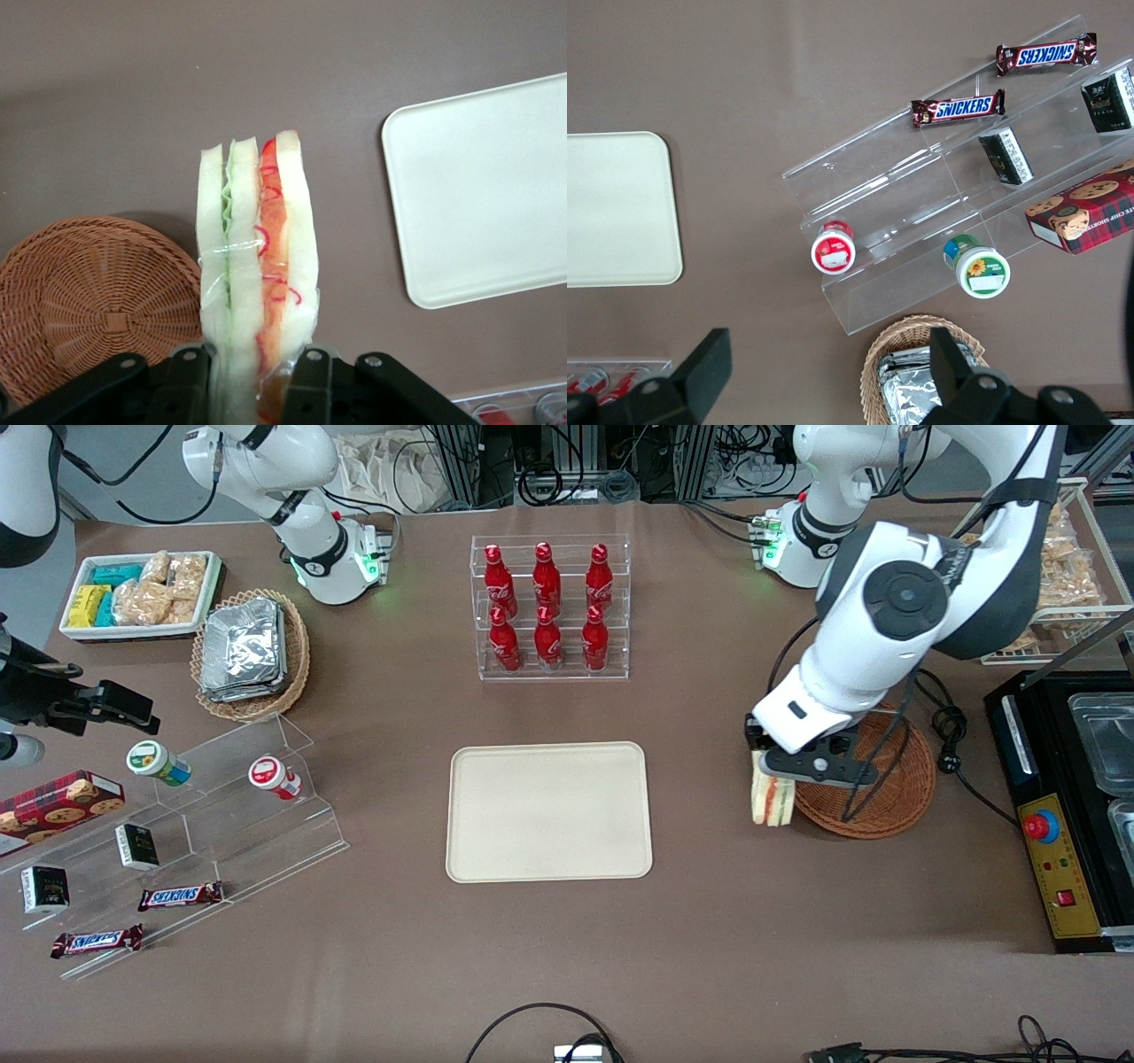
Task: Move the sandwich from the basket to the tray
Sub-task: 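Carry the sandwich over the cream tray with the left gripper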
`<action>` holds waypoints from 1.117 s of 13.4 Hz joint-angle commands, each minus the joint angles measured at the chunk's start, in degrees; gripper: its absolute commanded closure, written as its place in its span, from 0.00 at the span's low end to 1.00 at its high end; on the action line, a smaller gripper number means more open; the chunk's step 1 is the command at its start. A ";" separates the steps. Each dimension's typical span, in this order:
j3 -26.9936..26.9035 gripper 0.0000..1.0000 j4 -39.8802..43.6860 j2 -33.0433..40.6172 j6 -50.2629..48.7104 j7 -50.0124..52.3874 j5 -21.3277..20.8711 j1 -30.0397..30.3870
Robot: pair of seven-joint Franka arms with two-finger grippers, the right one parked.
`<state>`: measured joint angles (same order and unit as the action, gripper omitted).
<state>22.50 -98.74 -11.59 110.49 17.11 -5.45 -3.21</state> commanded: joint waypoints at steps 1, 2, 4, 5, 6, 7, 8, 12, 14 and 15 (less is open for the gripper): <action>0.09 0.76 11.00 -7.82 -5.36 6.07 -2.81 -4.16; 0.09 0.77 12.50 -8.97 -5.63 7.48 -2.81 -4.87; 0.09 0.78 14.62 -10.99 -5.64 9.16 -2.81 -6.71; 0.09 0.78 15.85 -12.22 -5.72 10.21 -2.81 -7.24; 0.00 0.78 16.73 -13.10 -5.72 10.92 -2.81 -8.29; 0.00 0.78 17.17 -13.89 -5.72 11.79 -2.72 -8.74; 0.09 0.78 17.79 -14.68 -5.72 12.58 -2.63 -8.83; 1.75 0.78 19.81 -17.67 -5.55 12.42 -2.46 -8.92; 3.07 0.78 19.81 -19.17 -5.02 11.98 -3.07 -9.00; 4.21 0.78 19.81 -19.96 -4.85 12.33 -5.16 -9.00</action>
<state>24.83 -81.95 -28.76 106.86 28.38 -7.62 -11.69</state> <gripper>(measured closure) 0.775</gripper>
